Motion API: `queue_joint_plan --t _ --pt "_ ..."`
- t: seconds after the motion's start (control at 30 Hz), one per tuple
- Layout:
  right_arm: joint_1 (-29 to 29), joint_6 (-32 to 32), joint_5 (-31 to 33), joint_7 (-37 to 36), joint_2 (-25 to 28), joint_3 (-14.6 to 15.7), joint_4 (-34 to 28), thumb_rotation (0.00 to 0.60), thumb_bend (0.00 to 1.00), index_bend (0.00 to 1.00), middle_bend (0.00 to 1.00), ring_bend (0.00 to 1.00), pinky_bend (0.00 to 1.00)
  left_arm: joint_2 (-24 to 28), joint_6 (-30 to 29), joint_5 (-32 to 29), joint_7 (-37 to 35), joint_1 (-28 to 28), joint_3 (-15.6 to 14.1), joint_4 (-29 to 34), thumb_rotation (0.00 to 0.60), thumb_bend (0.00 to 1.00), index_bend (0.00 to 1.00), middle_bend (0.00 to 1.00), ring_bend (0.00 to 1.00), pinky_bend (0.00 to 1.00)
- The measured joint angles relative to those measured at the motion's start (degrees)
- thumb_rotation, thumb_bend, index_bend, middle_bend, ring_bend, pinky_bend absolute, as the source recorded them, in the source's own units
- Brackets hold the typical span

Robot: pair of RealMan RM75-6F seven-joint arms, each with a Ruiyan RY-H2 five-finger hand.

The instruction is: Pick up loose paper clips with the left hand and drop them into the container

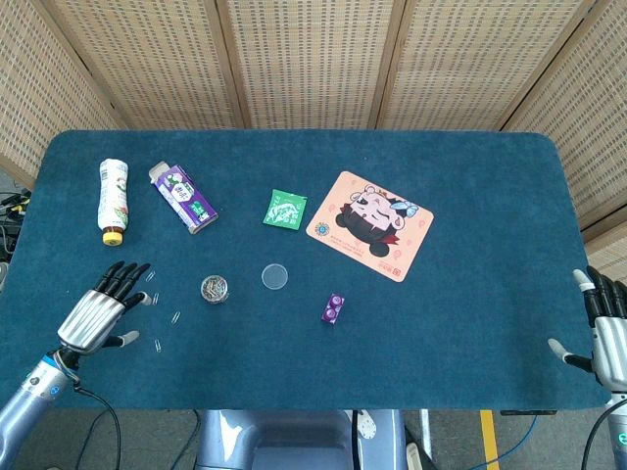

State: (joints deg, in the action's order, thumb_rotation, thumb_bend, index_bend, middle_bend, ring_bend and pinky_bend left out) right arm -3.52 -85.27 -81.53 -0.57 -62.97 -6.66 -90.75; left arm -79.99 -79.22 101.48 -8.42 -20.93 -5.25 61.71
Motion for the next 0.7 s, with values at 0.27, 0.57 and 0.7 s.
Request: queue_joint_plan --t 0.27,0.57,0.7 --pt "-0.28 0.76 0.79 1.83 -0.81 0.10 0.22 0.600 0.00 0.02 0.00 0.00 0.00 -1.92 -0.43 10.69 1.98 -4.83 -5.36 -9.13 0.600 0.15 0.53 0.00 0.00 0.00" --pt "-0.37 1.08 1.30 1.74 -0.92 -0.04 0.56 0.600 0.00 0.02 0.00 0.00 0.00 -5.71 3.15 12.40 3.15 -6.63 -8.94 -15.02 0.600 0.21 0.53 0.00 0.00 0.00" --pt "-0.40 1.23 1.40 1.44 -0.84 -0.07 0.67 0.600 0.00 0.02 0.00 0.00 0.00 -6.65 3.66 11.69 2.83 -6.63 -9.35 -16.33 0.600 0.27 0.53 0.00 0.00 0.00"
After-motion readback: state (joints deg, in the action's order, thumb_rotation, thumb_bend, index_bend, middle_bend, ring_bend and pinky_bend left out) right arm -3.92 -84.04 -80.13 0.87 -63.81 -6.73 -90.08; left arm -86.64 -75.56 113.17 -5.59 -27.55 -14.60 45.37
